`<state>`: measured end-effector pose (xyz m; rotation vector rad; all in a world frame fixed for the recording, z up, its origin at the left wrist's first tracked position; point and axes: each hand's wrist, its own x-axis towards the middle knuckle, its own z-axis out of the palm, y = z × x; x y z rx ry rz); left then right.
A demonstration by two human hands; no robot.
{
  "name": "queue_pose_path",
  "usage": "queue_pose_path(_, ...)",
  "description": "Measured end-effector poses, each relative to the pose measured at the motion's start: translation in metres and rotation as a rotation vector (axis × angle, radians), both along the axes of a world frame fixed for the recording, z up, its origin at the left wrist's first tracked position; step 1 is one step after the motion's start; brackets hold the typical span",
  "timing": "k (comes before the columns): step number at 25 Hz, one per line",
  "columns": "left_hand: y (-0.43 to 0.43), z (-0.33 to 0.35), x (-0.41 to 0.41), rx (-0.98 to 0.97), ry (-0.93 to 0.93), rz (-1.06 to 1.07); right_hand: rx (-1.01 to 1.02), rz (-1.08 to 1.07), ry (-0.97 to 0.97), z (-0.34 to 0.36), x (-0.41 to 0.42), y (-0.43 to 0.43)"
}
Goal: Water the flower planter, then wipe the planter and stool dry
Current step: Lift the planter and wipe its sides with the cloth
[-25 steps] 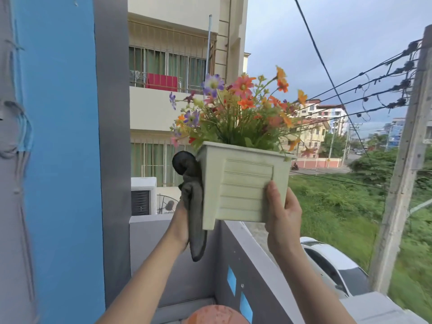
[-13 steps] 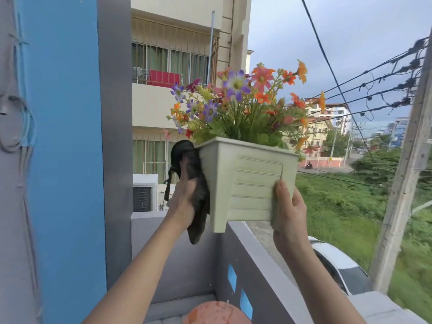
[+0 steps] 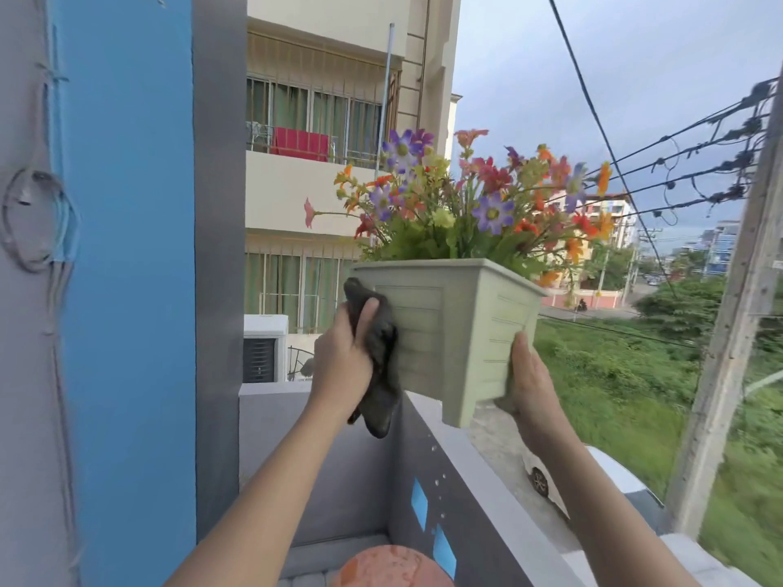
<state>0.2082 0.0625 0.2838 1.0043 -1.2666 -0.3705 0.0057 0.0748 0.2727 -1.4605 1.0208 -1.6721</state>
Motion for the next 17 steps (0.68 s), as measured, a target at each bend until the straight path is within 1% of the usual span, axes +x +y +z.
queue_pose_path(1, 0.002, -0.002, 0.001, -0.03, -0.005, 0.05, 0.056, -0.011, 0.108, 0.004, -0.001, 0.003)
queue_pose_path(2, 0.004, -0.004, 0.003, -0.049, 0.002, 0.088, 0.122, -0.008, 0.177, 0.007, -0.001, 0.005)
queue_pose_path(3, 0.005, -0.005, 0.005, -0.062, 0.013, 0.111, 0.194, -0.001, 0.201, 0.011, 0.001, 0.008)
queue_pose_path(4, 0.007, -0.007, 0.006, -0.076, 0.023, 0.123, 0.238, 0.013, 0.174, 0.012, 0.005, 0.008)
queue_pose_path(5, 0.01, -0.008, 0.006, -0.077, 0.036, 0.13, 0.252, 0.02, 0.101, 0.013, 0.01, 0.008)
queue_pose_path(7, 0.014, -0.012, 0.004, -0.083, 0.081, 0.133, 0.186, -0.034, -0.108, 0.012, 0.022, 0.007)
queue_pose_path(8, 0.015, -0.014, 0.004, -0.093, 0.095, 0.144, 0.127, -0.078, -0.166, 0.009, 0.027, 0.007)
queue_pose_path(9, 0.016, -0.015, 0.003, -0.108, 0.1, 0.161, 0.06, -0.124, -0.181, 0.005, 0.032, 0.004)
queue_pose_path(12, 0.015, -0.013, 0.005, -0.156, 0.044, 0.241, -0.067, -0.188, -0.044, -0.009, 0.046, 0.007)
queue_pose_path(14, 0.016, -0.009, 0.006, -0.192, -0.003, 0.284, -0.052, -0.115, -0.001, -0.011, 0.049, 0.009)
queue_pose_path(17, 0.019, -0.009, 0.005, -0.227, -0.087, 0.36, 0.085, 0.177, 0.058, -0.004, 0.046, 0.017)
